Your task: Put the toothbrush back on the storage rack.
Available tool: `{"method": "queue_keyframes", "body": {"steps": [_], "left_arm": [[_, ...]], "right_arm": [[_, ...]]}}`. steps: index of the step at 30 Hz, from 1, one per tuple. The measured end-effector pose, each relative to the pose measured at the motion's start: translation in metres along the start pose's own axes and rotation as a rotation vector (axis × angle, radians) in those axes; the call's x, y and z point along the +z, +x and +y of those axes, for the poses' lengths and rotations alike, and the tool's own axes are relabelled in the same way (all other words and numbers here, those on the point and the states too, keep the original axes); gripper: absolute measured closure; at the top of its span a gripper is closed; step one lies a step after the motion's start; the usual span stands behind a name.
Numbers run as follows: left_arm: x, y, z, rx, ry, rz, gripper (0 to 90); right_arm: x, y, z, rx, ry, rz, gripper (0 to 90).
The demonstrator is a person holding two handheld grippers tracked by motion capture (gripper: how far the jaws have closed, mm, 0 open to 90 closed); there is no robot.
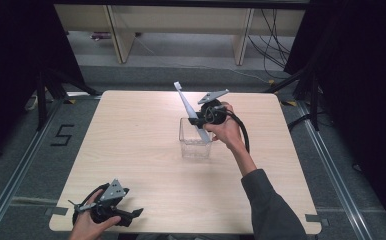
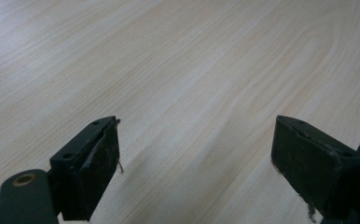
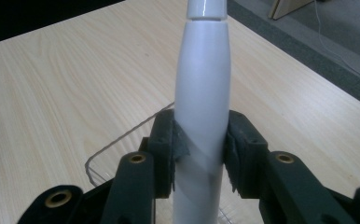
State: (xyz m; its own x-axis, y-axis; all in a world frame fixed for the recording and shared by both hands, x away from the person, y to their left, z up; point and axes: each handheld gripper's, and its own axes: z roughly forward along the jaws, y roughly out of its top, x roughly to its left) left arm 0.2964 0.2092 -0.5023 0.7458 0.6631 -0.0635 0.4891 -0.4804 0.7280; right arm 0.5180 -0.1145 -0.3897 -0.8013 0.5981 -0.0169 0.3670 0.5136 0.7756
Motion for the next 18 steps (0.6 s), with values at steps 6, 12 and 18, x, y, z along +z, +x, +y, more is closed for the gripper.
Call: {"method": "queue_keyframes", "body": {"steps": [6,12,18], "left_arm": [[0.000,0.001,0.000,0.011,0.012,-0.002,15.0],[0.000,0.002,0.000,0.018,0.019,0.008,14.9],[-0.001,0.002,0.000,0.025,0.020,0.010,14.9]], "right_arm": [[0.009,0.001,-0.008,0.036,0.036,0.010,66.6],[0.015,0.002,-0.010,0.036,0.077,-0.005,66.6],[0.023,0.001,-0.010,0.007,0.099,-0.009,66.6]]}}
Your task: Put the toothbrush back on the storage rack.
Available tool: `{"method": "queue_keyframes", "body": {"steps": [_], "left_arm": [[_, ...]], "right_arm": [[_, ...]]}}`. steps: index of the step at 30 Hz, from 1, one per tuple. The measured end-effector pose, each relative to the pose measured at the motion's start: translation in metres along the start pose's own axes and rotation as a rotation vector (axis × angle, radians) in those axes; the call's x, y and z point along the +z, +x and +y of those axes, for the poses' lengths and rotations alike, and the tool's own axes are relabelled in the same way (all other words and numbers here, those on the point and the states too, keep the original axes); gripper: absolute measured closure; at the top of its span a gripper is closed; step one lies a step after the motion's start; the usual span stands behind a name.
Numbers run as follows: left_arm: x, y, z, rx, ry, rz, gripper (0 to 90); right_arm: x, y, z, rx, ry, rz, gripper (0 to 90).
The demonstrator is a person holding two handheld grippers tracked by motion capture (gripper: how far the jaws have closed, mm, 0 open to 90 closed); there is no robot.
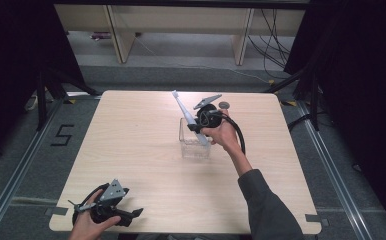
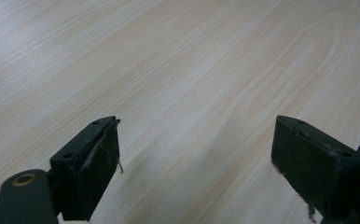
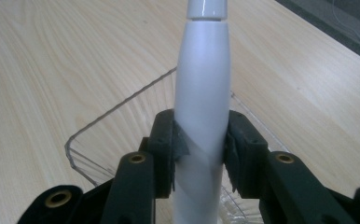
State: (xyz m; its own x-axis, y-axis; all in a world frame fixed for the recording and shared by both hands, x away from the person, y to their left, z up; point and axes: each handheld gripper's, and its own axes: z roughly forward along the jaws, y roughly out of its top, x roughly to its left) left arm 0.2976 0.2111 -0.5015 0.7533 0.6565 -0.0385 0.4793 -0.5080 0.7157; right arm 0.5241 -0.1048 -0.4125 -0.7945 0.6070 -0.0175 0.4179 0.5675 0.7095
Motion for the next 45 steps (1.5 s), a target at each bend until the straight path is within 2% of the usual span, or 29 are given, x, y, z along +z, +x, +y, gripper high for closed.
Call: {"method": "queue_keyframes", "body": {"steps": [1,2,3,4,5,6,7,8,9,11,12,13,15,17,19,20,21,22,24,25,29,31,32,33,34,35,42,44,45], "left_arm": [[0.000,0.000,0.000,-0.001,0.000,-0.001,15.0],[0.001,-0.002,0.000,-0.018,-0.015,-0.008,14.9],[0.001,-0.002,0.000,-0.022,-0.020,-0.010,14.9],[0.001,-0.002,0.000,-0.024,-0.020,-0.009,14.9],[0.000,0.000,0.000,-0.005,-0.002,0.001,14.9],[0.001,-0.002,0.000,-0.026,-0.022,-0.009,14.9],[0.001,-0.002,0.000,-0.025,-0.021,-0.009,14.9],[0.001,-0.001,0.000,-0.014,-0.011,-0.009,14.9],[0.000,0.000,0.000,0.003,0.003,-0.001,14.9],[0.001,-0.001,0.000,-0.003,-0.010,-0.005,15.0],[0.001,-0.002,0.000,-0.016,-0.022,-0.008,14.9],[0.000,0.000,0.000,-0.001,-0.001,0.003,15.0],[0.000,0.000,0.000,-0.004,-0.002,0.001,15.0],[0.000,0.000,0.000,-0.003,-0.002,-0.002,14.9],[0.000,0.000,0.000,-0.002,-0.002,-0.002,14.9],[0.000,0.000,0.000,0.002,0.001,-0.001,14.9],[0.000,0.000,0.000,-0.001,-0.001,0.000,14.9],[0.000,0.000,0.000,-0.001,0.000,0.000,14.9],[0.001,-0.002,0.000,-0.019,-0.016,-0.009,14.9],[0.000,-0.001,0.000,-0.007,-0.005,-0.003,15.0],[0.001,-0.002,0.000,-0.021,-0.018,-0.010,15.0],[0.001,-0.002,0.000,-0.022,-0.019,-0.010,14.9],[0.001,-0.001,0.000,-0.012,-0.009,-0.005,14.9],[0.001,-0.001,0.000,-0.007,-0.005,-0.003,14.9],[0.001,-0.002,0.000,-0.017,-0.016,-0.009,14.9],[0.000,-0.001,0.000,-0.002,-0.006,-0.003,14.9],[0.000,-0.001,0.000,-0.005,-0.005,-0.004,14.9],[0.001,-0.002,0.000,-0.018,-0.017,-0.010,14.9],[0.001,-0.002,0.000,-0.019,-0.017,-0.011,14.9]], "right_arm": [[0.001,-0.001,0.000,-0.007,0.003,0.004,66.6],[0.003,-0.001,0.000,-0.015,0.008,0.001,66.6],[0.004,0.001,0.000,0.010,0.014,-0.002,66.6],[0.004,-0.001,0.000,-0.024,0.014,0.000,66.6],[0.004,0.001,0.001,0.011,0.037,0.004,66.6],[0.007,-0.001,0.000,-0.037,0.015,-0.008,66.6],[0.006,0.002,0.001,0.004,0.049,0.006,66.6],[0.006,0.004,0.001,0.023,0.068,-0.004,66.6],[0.008,0.005,0.000,0.021,0.070,-0.023,66.6],[0.010,0.005,0.000,-0.009,0.065,-0.010,66.6],[0.009,0.006,0.002,0.009,0.090,-0.014,66.6],[0.012,0.005,0.001,-0.047,0.072,-0.017,66.5],[0.013,0.008,0.002,-0.013,0.099,-0.021,66.5],[0.015,0.005,0.002,-0.077,0.104,-0.033,66.5],[0.016,0.009,0.003,-0.026,0.132,-0.032,66.5],[0.017,0.008,0.002,-0.058,0.131,-0.037,66.5],[0.018,0.008,0.003,-0.064,0.135,-0.034,66.5],[0.018,0.010,0.003,-0.043,0.144,-0.028,66.5],[0.019,0.009,0.003,-0.062,0.147,-0.029,66.5],[0.020,0.009,0.003,-0.059,0.153,-0.027,66.5],[0.021,0.012,0.001,-0.013,0.190,-0.020,66.4],[0.022,0.011,0.001,-0.025,0.192,-0.039,66.4],[0.022,0.009,0.001,-0.030,0.184,-0.021,66.4],[0.022,0.008,0.001,-0.063,0.175,-0.026,66.4],[0.023,0.007,0.001,-0.057,0.175,-0.024,66.4],[0.023,0.007,0.000,-0.064,0.173,-0.025,66.3],[0.024,0.009,0.001,-0.033,0.177,-0.031,65.6],[0.022,0.011,0.002,0.011,0.173,-0.024,64.6],[0.022,0.009,0.001,-0.008,0.156,-0.022,64.5]]}}
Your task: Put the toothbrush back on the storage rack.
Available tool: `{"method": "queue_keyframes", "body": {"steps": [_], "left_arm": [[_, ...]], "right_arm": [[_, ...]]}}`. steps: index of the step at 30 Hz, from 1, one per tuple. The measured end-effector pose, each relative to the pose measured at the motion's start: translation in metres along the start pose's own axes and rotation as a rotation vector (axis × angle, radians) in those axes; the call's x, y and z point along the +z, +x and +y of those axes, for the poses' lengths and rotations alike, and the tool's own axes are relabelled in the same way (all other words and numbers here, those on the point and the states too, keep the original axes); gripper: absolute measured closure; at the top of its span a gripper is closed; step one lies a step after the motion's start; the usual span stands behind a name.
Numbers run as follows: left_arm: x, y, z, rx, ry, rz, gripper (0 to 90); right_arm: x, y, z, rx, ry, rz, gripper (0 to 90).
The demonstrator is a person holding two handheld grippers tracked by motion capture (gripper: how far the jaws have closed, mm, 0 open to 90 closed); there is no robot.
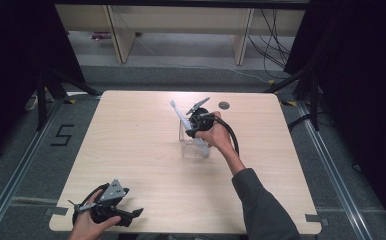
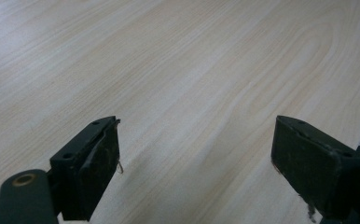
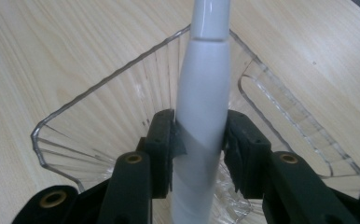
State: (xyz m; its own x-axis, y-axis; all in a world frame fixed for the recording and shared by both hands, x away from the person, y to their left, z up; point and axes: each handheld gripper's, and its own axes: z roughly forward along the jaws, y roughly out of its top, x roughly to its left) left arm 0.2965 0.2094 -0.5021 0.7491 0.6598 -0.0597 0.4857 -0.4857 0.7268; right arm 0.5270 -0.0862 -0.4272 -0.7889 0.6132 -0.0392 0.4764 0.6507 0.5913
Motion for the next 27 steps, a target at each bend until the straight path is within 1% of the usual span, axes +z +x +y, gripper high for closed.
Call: {"method": "queue_keyframes", "body": {"steps": [1,2,3,4,5,6,7,8,9,10,11,12,13,14,15,16,17,18,19,20,21,22,23,24,25,26,27], "left_arm": [[0.000,0.000,0.000,-0.001,-0.002,0.000,14.9],[0.000,0.000,0.000,-0.002,-0.002,0.000,14.9],[-0.001,0.001,0.000,0.016,0.014,0.008,15.0],[-0.001,0.001,0.000,0.017,0.016,0.006,14.9],[-0.001,0.001,0.000,0.018,0.017,0.006,14.9],[-0.001,0.001,0.000,0.017,0.018,0.006,14.9],[0.000,0.001,0.000,0.016,0.019,0.007,15.0],[0.000,0.001,0.000,0.014,0.014,0.004,14.9],[-0.001,0.001,0.000,0.016,0.025,0.006,14.9],[0.000,0.001,0.000,0.015,0.018,0.007,15.0],[0.000,0.001,0.000,0.014,0.018,0.007,14.9],[0.000,0.001,0.000,0.014,0.018,0.007,14.9],[0.000,0.001,0.000,0.013,0.017,0.007,14.9],[0.000,0.001,0.000,0.014,0.017,0.007,14.9],[0.000,0.001,0.000,0.013,0.017,0.007,14.9],[0.000,0.001,0.000,0.015,0.018,0.008,14.9],[0.000,0.001,0.000,0.015,0.017,0.008,14.9],[0.000,0.001,0.000,0.014,0.015,0.008,15.0],[-0.001,0.001,0.000,0.016,0.015,0.009,14.9],[-0.001,0.001,0.000,0.016,0.015,0.009,15.0],[-0.001,0.001,0.000,0.017,0.015,0.009,14.9],[-0.001,0.001,0.000,0.015,0.016,0.009,14.9],[0.000,0.001,0.000,0.014,0.016,0.009,14.9],[0.000,0.001,0.000,0.013,0.016,0.009,14.9],[0.000,0.001,0.000,0.014,0.016,0.009,14.9],[0.000,0.001,0.000,0.011,0.014,0.008,15.0],[0.000,0.001,0.000,0.008,0.012,0.004,14.9]], "right_arm": [[-0.003,0.001,0.001,0.017,0.013,0.005,63.9],[-0.003,0.001,0.001,0.007,0.002,0.000,62.8],[-0.005,-0.001,0.001,-0.040,-0.017,-0.014,60.8],[-0.007,0.000,0.001,-0.023,-0.016,-0.017,60.0],[-0.009,0.002,0.001,0.004,-0.018,-0.008,59.4],[-0.012,0.002,0.000,0.010,-0.016,-0.015,58.7],[-0.015,0.001,-0.001,-0.005,-0.036,-0.016,58.0],[-0.018,0.002,-0.001,-0.005,-0.045,-0.013,57.4],[-0.022,0.003,-0.001,0.020,-0.044,-0.010,56.6],[-0.023,0.000,-0.001,-0.015,-0.073,-0.008,56.0],[-0.026,0.001,-0.002,-0.010,-0.077,-0.010,55.7],[-0.029,0.003,-0.001,0.017,-0.072,-0.007,55.0],[-0.030,0.002,-0.002,0.004,-0.087,-0.020,54.4],[-0.034,0.003,-0.002,0.007,-0.082,-0.009,53.9],[-0.035,0.001,-0.002,-0.030,-0.099,-0.006,53.6],[-0.036,0.001,-0.002,-0.029,-0.097,-0.008,52.8],[-0.037,0.003,-0.003,0.005,-0.096,-0.013,52.1],[-0.039,0.004,-0.003,0.016,-0.089,-0.010,51.7],[-0.039,0.001,-0.004,-0.028,-0.117,-0.011,51.2],[-0.040,0.001,-0.004,-0.018,-0.110,-0.008,50.7],[-0.040,0.000,-0.005,-0.032,-0.131,-0.020,49.8],[-0.042,0.001,-0.006,-0.017,-0.120,-0.011,49.1],[-0.043,0.000,-0.006,-0.021,-0.126,-0.017,48.6],[-0.044,0.000,-0.007,-0.016,-0.133,-0.013,47.3],[-0.044,0.001,-0.009,-0.007,-0.140,-0.023,45.7],[-0.045,0.000,-0.010,-0.008,-0.147,-0.016,43.9],[-0.046,-0.001,-0.010,-0.007,-0.154,-0.024,41.7]]}}
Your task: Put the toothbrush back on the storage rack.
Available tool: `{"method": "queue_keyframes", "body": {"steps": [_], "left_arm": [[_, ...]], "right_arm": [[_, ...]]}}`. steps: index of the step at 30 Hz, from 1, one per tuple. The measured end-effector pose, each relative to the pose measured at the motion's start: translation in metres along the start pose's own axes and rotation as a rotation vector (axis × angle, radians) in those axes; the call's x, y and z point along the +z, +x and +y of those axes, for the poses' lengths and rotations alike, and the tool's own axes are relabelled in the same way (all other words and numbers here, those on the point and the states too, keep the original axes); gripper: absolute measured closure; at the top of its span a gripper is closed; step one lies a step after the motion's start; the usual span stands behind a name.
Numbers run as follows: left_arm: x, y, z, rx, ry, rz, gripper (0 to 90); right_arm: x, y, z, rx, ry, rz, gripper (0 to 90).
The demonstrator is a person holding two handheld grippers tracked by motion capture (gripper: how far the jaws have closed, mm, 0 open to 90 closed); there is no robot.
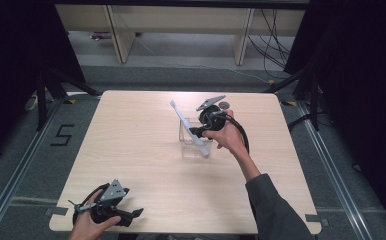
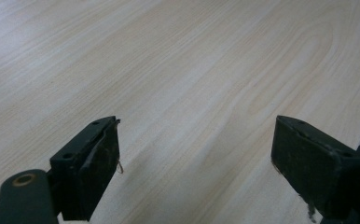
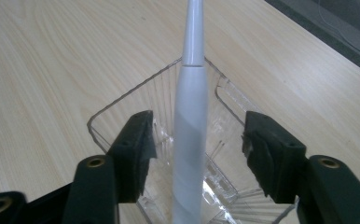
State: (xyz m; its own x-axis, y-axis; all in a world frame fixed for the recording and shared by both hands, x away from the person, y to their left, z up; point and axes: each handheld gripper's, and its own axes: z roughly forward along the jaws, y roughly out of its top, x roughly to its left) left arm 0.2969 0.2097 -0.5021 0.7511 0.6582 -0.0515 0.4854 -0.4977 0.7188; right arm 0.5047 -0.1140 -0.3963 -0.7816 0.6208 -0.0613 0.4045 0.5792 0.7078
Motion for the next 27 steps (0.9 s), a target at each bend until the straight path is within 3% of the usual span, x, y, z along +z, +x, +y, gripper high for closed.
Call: {"method": "queue_keyframes", "body": {"steps": [1,2,3,7,8,10,12,14,15,17,20,26,27], "left_arm": [[0.000,0.000,0.000,0.005,0.005,0.002,14.9],[0.000,0.000,0.000,0.001,0.001,0.002,14.9],[0.000,0.000,0.000,0.005,0.005,0.003,14.9],[0.000,0.001,0.000,0.006,0.005,0.004,14.9],[0.000,0.001,0.000,0.007,0.006,0.005,14.9],[0.000,0.001,0.000,0.006,0.006,0.004,15.0],[0.000,0.001,0.000,0.005,0.006,0.005,14.9],[0.000,0.001,-0.001,0.007,0.008,0.005,14.9],[0.000,0.000,-0.001,0.007,0.007,0.005,14.9],[-0.001,0.000,-0.001,0.005,0.005,0.006,14.9],[0.000,0.000,-0.001,0.001,0.004,0.005,14.9],[-0.001,0.001,-0.001,0.004,0.007,0.006,14.9],[0.000,0.001,-0.001,0.004,0.007,0.006,14.9]], "right_arm": [[-0.003,0.000,0.000,0.018,0.013,0.007,39.5],[-0.002,-0.001,-0.002,0.016,-0.014,-0.010,37.2],[-0.005,-0.001,-0.002,0.033,0.005,-0.009,35.9],[-0.011,-0.001,-0.004,0.061,-0.017,-0.018,32.0],[-0.011,-0.001,-0.005,0.054,-0.045,-0.026,31.5],[-0.016,0.000,-0.006,0.086,-0.028,-0.026,29.7],[-0.019,0.000,-0.006,0.091,-0.026,-0.025,29.2],[-0.020,0.000,-0.008,0.088,-0.069,-0.035,29.1],[-0.023,0.000,-0.008,0.083,-0.045,-0.029,29.0],[-0.024,-0.001,-0.009,0.068,-0.063,-0.032,28.7],[-0.027,0.001,-0.010,0.094,-0.054,-0.027,28.6],[-0.029,-0.001,-0.012,0.078,-0.082,-0.033,28.3],[-0.030,0.000,-0.012,0.099,-0.072,-0.023,28.2]]}}
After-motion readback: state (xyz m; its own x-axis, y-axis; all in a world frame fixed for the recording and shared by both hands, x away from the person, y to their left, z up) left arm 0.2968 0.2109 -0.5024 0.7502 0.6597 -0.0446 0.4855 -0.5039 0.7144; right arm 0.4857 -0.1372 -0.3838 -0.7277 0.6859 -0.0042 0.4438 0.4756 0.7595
